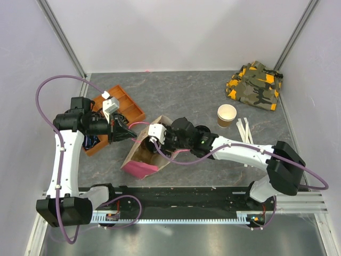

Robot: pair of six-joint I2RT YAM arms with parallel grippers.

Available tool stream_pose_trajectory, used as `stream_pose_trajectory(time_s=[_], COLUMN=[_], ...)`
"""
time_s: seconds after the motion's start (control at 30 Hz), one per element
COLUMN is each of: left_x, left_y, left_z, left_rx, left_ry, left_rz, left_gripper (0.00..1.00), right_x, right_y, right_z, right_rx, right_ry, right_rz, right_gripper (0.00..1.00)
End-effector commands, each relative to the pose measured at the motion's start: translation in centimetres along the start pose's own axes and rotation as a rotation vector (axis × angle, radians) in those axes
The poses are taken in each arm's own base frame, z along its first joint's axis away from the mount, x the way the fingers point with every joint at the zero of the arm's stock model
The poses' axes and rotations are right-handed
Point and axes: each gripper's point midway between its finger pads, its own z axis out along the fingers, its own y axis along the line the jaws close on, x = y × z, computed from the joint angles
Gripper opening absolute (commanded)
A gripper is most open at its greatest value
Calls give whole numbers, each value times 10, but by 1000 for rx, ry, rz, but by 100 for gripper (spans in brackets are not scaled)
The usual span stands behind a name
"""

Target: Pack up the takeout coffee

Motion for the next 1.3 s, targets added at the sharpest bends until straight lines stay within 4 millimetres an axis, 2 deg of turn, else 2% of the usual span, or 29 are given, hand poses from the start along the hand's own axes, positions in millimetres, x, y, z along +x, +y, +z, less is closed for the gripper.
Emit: stream_pose_trajectory(time_s=[0.0,0.13,0.33,0.43,0.7,0.83,0.87,0.93,1.0,1.03,1.1,1.13,1.2,1.23,1.27], left_x=[10,14,26,30,38,33,32,28,23,18,10,5,-1,-6,-9], left_y=[-26,-21,-17,-13,-1,2,4,7,7,7,8,9,18,21,25], left_z=[-6,-7,-8,-8,-8,-8,-8,-8,-8,-8,-9,-10,-14,-17,-18], left_rx=[24,11,-2,-9,-9,-13,-15,-16,-13,-13,-11,-16,-32,-43,-41], left_ry=[35,59,101,119,157,155,157,153,135,124,95,84,53,35,13], left_rz=[16,29,65,69,33,14,2,-17,-26,-26,-27,-28,-63,-79,-101], left_gripper=[2,2,2,2,2,2,2,2,2,2,2,2,2,2,2], right_x=[-10,-2,-12,-8,1,2,8,6,14,11,23,18,34,26,30], right_y=[-14,-24,-39,-43,-37,-33,-29,-32,-31,-33,-29,-32,-29,-32,-30], right_z=[10,14,16,20,36,48,48,51,52,51,52,53,55,57,56], right_rx=[50,93,136,142,55,-17,-41,-60,-90,-93,-127,-128,-161,-165,-181], right_ry=[-9,34,-1,7,13,32,64,73,115,116,164,165,223,216,237], right_rz=[-31,-32,-15,-8,46,60,64,58,69,68,70,65,82,75,73], right_gripper=[41,40,38,38,43,42,41,40,40,40,40,40,41,41,42])
